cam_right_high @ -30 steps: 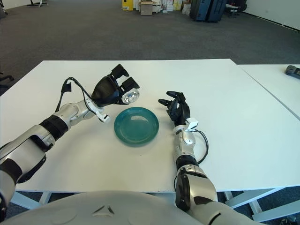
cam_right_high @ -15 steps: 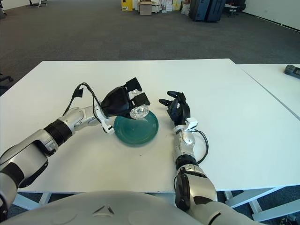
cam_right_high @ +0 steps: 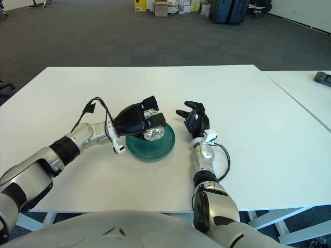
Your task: Put the bottle into the plate.
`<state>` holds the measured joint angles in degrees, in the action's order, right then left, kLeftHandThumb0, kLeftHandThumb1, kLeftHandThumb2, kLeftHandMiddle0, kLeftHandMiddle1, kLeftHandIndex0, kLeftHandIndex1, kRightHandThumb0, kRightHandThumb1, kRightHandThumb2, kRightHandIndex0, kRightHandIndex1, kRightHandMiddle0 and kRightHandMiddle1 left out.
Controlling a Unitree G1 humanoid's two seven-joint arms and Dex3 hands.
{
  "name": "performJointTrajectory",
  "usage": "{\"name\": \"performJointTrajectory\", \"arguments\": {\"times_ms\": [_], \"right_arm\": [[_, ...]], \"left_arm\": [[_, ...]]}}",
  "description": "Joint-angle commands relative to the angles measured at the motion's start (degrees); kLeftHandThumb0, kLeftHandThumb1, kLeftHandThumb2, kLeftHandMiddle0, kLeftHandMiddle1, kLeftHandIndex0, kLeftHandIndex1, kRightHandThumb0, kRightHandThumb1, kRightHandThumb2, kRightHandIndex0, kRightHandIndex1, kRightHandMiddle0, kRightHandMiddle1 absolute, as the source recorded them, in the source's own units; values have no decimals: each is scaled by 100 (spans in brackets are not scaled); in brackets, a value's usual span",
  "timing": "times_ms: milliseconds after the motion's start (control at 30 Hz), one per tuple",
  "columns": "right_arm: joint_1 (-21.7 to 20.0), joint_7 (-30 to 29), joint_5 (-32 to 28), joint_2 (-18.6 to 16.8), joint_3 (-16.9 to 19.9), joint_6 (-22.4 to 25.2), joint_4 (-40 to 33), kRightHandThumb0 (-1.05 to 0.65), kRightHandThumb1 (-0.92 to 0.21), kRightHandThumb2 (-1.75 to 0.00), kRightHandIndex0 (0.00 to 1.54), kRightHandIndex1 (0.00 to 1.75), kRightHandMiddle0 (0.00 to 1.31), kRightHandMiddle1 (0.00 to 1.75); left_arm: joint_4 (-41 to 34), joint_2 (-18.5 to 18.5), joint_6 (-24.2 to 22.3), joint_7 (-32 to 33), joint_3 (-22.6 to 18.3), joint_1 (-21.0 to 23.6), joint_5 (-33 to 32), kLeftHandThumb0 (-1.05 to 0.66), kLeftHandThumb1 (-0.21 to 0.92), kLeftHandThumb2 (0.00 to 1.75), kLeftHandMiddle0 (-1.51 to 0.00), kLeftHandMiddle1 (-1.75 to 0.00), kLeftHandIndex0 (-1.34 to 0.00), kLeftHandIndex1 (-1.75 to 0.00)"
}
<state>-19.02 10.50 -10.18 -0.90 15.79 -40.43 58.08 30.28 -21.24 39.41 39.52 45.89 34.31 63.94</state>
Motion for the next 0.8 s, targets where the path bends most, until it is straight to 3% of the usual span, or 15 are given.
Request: {"name": "performJointTrajectory", "arguments": {"times_ms": [0,400,567,667,700,733,767], "right_arm": [[374,-7,-72,-136,23,78,234,-82,-92,-101,66,75,27,121],[361,-7,-84,-136,44,103,233,-81,-92,-102,67,74,28,121],[366,-37,-57,-125,37,76,240,-81,-92,-102,67,74,28,120],[386,-51,-35,-121,27,36,231,-81,-92,-102,67,74,27,120],[398,-34,-42,-127,26,21,214,-81,-92,-101,66,74,27,120],[407,-22,-48,-131,25,11,201,-81,-92,-99,65,73,25,119],[412,-14,-53,-133,25,6,193,-81,-92,-98,64,73,24,119]], "left_arm": [[-11,-11,20,-39,-94,48,-49,-41,49,109,-108,-175,-47,-175],[27,24,63,-114,-168,-17,-122,-42,48,111,-107,-175,-48,-175],[-126,-54,197,-989,-364,-48,-676,-42,48,111,-104,-175,-48,-175],[-227,-145,257,-1608,-457,-97,-1022,-40,60,95,-91,-175,-39,-175],[-295,-274,324,-1902,-481,-117,-1143,-47,65,87,-73,-158,-31,-162],[-352,-367,372,-2129,-505,-136,-1235,-61,75,76,-48,-110,-20,-123],[-399,-420,403,-2290,-534,-156,-1297,-70,81,68,-34,-75,-13,-97]]}}
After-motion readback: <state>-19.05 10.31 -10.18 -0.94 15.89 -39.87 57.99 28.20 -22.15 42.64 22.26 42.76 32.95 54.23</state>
